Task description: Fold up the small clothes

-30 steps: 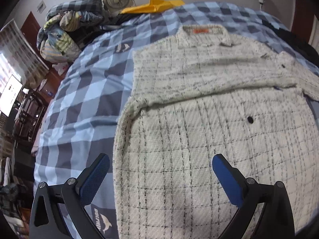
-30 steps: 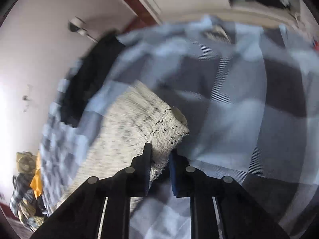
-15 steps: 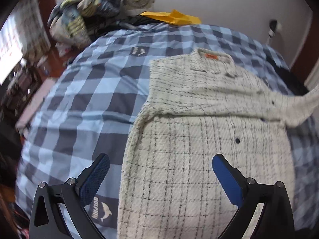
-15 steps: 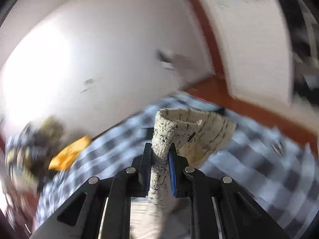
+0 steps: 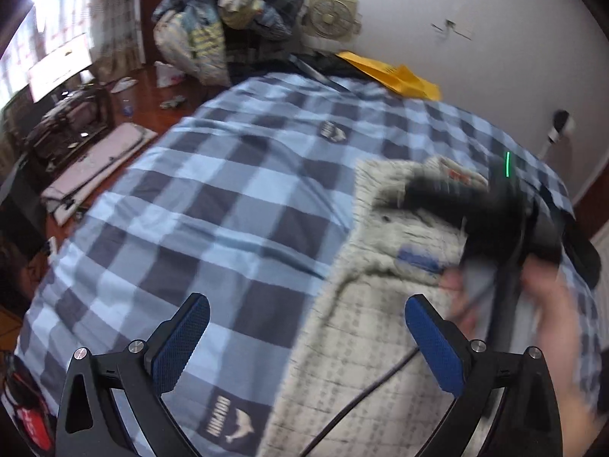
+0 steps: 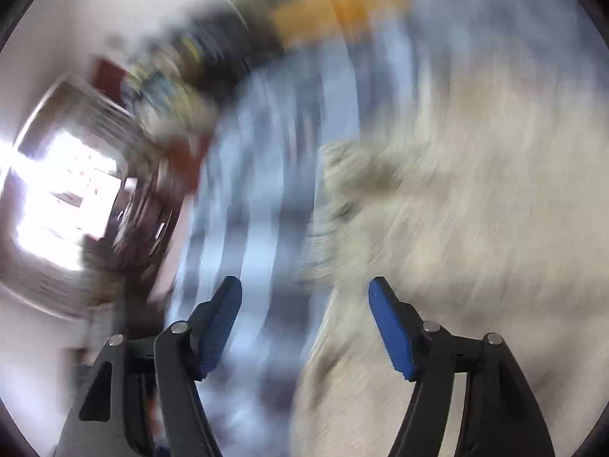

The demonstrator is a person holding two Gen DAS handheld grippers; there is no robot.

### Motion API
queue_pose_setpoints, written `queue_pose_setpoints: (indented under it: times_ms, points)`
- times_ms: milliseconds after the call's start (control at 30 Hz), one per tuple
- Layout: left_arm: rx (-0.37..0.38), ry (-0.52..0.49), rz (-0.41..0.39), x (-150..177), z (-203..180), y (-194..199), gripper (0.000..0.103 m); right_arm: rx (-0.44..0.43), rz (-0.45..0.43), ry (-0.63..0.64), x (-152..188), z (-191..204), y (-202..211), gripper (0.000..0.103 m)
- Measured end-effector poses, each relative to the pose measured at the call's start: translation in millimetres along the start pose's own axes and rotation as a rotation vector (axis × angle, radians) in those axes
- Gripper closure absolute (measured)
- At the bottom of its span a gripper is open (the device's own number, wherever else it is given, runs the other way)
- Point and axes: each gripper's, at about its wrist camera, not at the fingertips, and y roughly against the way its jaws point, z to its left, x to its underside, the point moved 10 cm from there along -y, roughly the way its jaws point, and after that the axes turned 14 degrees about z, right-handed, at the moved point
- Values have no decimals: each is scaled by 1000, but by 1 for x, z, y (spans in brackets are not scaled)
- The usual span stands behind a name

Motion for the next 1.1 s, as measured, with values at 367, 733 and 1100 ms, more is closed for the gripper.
queue_pose_setpoints:
  times_ms: [367,733,1100]
  points:
    - [45,-14,38,7,-6,-4,0,247,-59,9,63,-128,88,37]
    - [50,-200,109,26,-70,-55,0,328,-308,-352,153,-281,221,19]
    - [3,-238,222,-66,-145,-177,0,335,-192,-260,101,-277,188,19]
